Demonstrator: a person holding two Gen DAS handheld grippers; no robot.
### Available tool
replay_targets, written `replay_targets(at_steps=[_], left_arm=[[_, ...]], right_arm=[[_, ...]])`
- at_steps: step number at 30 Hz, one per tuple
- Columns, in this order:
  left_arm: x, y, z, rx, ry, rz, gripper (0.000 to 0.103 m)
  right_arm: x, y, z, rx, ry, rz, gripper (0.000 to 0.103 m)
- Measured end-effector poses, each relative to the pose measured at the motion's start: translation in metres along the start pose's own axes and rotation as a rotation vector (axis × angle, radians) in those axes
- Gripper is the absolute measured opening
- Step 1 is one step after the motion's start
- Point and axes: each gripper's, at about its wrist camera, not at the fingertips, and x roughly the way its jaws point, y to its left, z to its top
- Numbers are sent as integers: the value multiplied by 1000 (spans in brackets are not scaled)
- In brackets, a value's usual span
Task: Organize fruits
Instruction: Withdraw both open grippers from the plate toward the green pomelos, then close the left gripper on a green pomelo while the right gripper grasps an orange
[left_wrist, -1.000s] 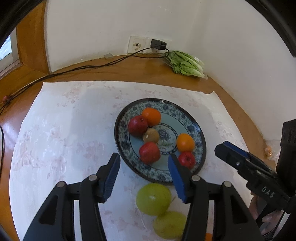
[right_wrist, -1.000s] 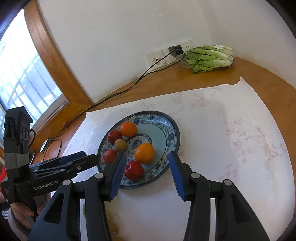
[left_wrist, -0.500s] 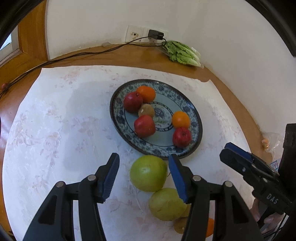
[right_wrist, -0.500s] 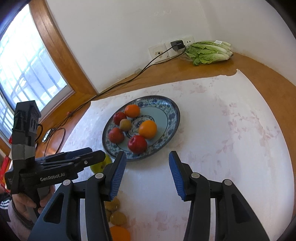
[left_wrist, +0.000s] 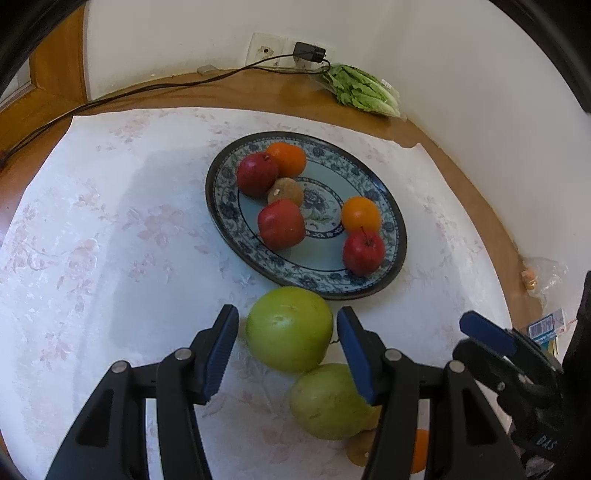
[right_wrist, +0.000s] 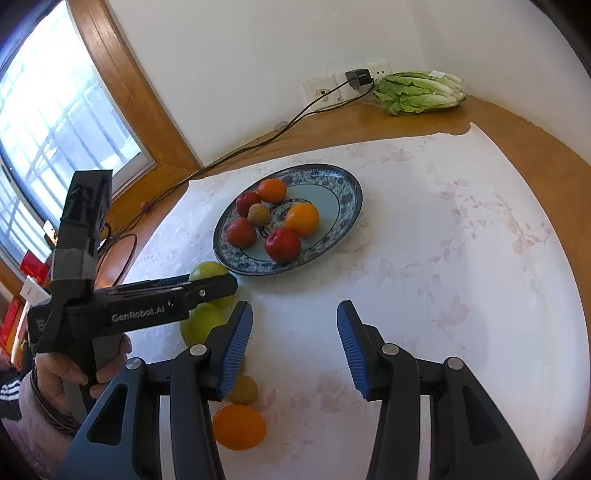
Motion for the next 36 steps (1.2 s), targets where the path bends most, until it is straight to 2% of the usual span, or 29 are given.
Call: replay_targets(at_steps=[3, 6, 12, 25, 36], left_arm=[[1, 1, -1, -1, -6, 0, 58], [1, 3, -1, -10, -10, -26, 48], [-3, 4, 0, -7, -14, -20, 48], [-42, 21, -4, -47, -107, 17, 48], [-51, 26, -14, -55, -114, 45, 48]], right_arm=[[-1, 0, -4, 1, 6, -2, 49], [-1, -1, -7, 4, 13, -5, 49], [-2, 2, -12, 2, 22, -9, 49], [-11, 13, -30, -26, 42, -1, 49], [-10, 35, -49, -104, 106, 38, 49]])
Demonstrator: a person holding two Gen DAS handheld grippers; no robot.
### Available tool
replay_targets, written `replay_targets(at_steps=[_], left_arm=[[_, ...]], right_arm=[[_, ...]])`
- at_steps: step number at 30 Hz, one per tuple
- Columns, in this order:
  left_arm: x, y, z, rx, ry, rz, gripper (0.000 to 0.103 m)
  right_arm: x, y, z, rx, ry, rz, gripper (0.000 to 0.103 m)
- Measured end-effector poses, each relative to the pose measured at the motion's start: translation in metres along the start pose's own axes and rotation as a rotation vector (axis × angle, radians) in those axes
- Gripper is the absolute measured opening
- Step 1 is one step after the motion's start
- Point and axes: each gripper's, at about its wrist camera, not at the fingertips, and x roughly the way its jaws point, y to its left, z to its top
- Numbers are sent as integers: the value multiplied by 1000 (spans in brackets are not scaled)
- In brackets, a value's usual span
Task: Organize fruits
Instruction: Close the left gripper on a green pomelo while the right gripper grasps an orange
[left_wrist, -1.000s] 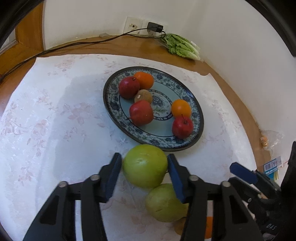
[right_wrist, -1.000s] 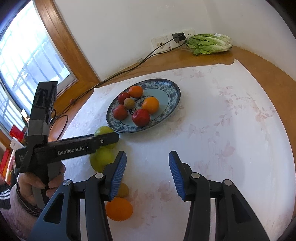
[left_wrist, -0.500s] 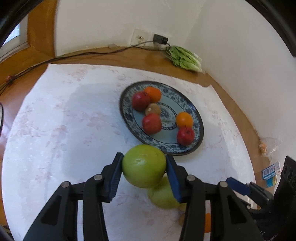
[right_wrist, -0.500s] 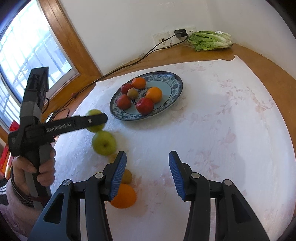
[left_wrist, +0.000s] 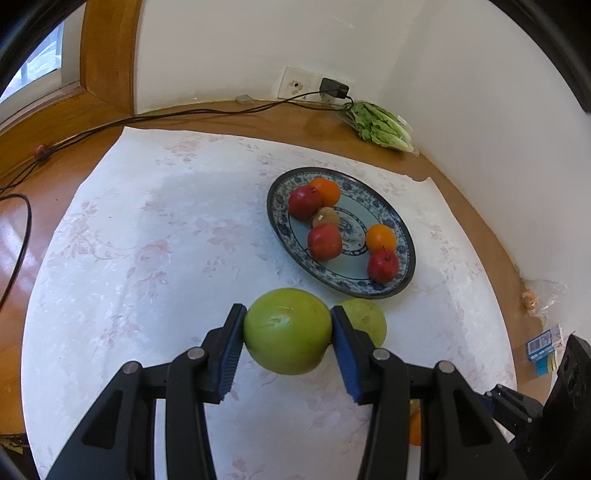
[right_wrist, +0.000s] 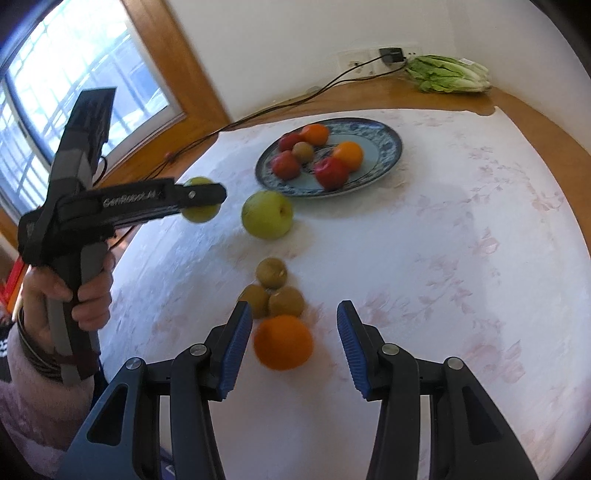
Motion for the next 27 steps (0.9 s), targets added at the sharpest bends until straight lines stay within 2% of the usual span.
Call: replay_targets(at_steps=[9, 16, 20, 27], left_arm=[[-6, 3, -3, -8, -8, 16, 48], [-6, 2, -3, -7, -6, 16, 48], [-7, 0, -2, -1, -9, 15, 48], [-9, -5, 0, 7, -18, 6, 48]], right_arm=[[9, 15, -8, -83, 40, -18, 49], [14, 10, -10, -73, 60, -12, 49], [17, 9, -10, -72, 65, -7, 38], [10, 7, -7, -79, 45, 23, 37]])
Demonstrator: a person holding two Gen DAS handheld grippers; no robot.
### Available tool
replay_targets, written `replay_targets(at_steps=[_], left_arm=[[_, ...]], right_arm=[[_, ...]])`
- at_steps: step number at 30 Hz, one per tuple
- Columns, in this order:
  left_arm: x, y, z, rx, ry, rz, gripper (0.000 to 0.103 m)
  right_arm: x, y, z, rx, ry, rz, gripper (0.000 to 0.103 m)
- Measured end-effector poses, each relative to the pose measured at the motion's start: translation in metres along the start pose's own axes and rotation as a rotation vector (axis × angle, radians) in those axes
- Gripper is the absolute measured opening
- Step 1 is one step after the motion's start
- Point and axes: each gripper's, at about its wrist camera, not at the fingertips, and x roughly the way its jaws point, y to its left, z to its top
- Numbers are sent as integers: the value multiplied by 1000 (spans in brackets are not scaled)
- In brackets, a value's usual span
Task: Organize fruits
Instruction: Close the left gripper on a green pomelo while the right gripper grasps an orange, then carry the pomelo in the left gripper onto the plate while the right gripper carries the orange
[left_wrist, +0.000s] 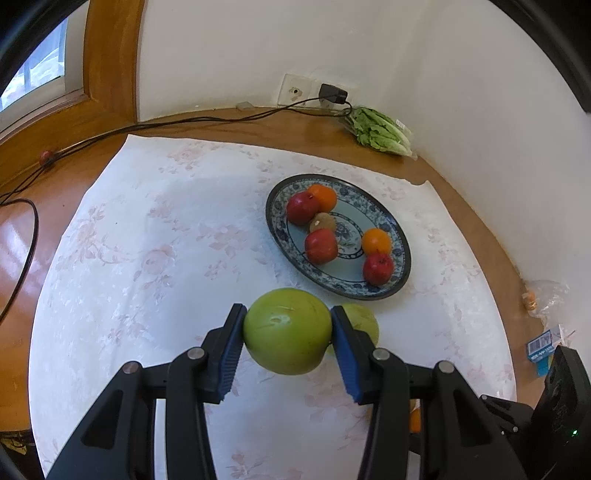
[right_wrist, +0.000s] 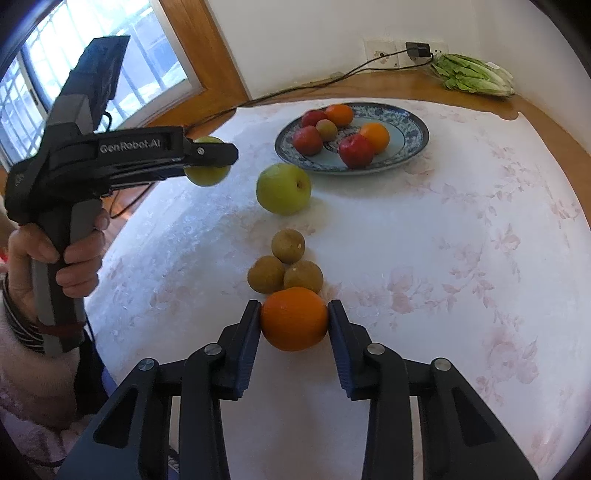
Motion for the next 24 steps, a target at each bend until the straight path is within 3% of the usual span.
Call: replay_targets(at_steps=[24], left_arm=[[27, -36, 27, 114, 12, -16, 48]], right_arm=[[-33, -46, 65, 61, -118, -58, 37]])
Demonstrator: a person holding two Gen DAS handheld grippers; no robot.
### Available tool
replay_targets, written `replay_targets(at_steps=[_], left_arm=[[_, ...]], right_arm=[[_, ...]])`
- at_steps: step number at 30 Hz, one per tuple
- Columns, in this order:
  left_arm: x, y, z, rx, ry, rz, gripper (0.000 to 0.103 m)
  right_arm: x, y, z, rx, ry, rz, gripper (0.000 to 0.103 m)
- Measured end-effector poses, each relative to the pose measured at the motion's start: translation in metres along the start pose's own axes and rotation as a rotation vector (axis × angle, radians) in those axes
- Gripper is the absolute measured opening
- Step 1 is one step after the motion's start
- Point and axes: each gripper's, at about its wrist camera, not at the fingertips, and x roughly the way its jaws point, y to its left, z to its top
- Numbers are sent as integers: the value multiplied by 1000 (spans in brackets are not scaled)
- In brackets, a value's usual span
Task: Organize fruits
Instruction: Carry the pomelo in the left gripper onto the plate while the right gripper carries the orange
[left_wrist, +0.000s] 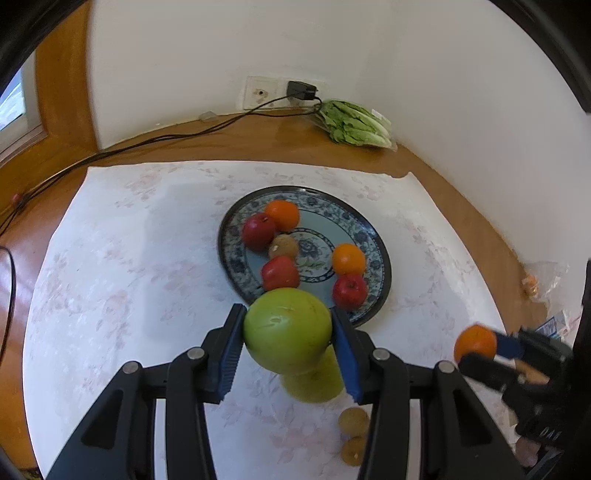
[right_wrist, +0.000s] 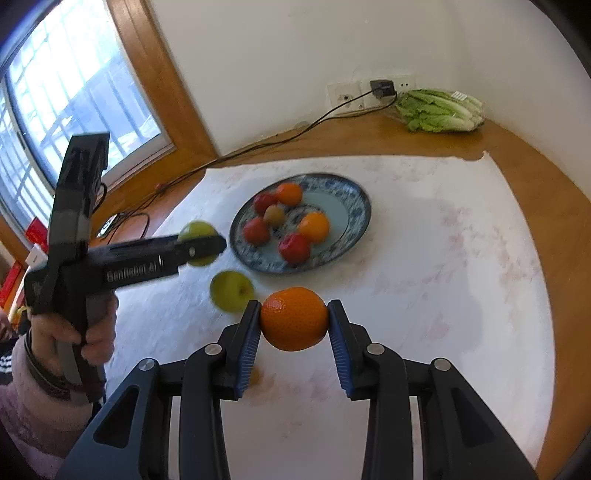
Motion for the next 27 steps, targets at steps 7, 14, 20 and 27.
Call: replay_targets(at_steps=[7, 14, 20, 27], left_arm=[[25, -11, 7, 42, 38, 2, 48], [42, -10, 11, 62, 46, -3, 48], [52, -8, 14, 72, 41, 2, 48], [60, -1, 19, 50, 40, -7, 48]], right_arm=[[21, -11, 27, 1, 8, -20, 37], [51, -18, 37, 14, 16, -28, 37], [70, -20, 40, 12, 27, -39, 37], [84, -21, 44, 12, 20, -48, 37]])
